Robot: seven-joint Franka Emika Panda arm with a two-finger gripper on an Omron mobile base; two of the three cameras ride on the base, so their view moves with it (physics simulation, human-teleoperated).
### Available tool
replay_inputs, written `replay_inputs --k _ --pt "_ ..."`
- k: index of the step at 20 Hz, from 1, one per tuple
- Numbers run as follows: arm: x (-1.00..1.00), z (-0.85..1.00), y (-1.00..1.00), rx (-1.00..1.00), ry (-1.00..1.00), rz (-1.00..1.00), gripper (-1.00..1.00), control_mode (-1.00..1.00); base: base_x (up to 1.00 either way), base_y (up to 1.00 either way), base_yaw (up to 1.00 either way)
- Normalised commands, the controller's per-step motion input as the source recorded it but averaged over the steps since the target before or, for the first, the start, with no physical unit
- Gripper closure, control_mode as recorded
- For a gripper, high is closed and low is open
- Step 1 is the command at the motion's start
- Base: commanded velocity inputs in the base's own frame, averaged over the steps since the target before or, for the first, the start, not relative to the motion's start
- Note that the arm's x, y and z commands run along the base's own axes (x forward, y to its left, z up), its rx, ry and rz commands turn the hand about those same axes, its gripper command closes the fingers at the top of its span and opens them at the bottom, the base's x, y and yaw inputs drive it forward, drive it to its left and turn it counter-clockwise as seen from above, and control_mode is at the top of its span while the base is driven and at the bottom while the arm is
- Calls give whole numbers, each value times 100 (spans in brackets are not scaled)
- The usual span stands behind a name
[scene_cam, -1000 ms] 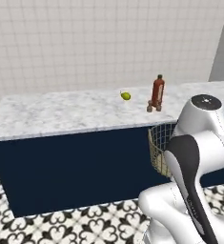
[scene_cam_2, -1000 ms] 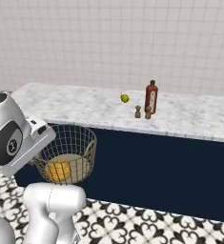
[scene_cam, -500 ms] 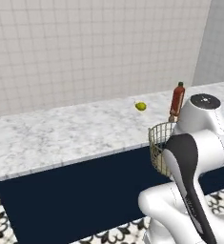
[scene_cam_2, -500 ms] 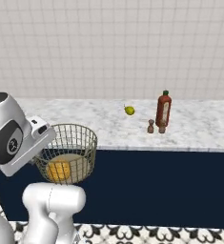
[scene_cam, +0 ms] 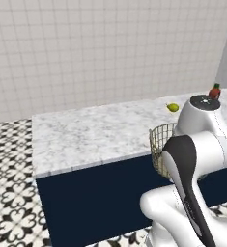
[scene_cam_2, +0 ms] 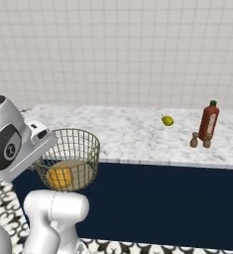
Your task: Open the cabinet, pick up the bread from the cabinet and place it in the basket. Then move the basket to the dining counter.
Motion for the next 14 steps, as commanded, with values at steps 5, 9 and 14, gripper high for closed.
replay_inputs --k 5,9,14 --pt "0 0 0 0 0 0 100 100 35 4 26" --pt "0 0 0 0 0 0 100 100 59 19 9" --pt "0 0 0 0 0 0 100 100 58 12 0"
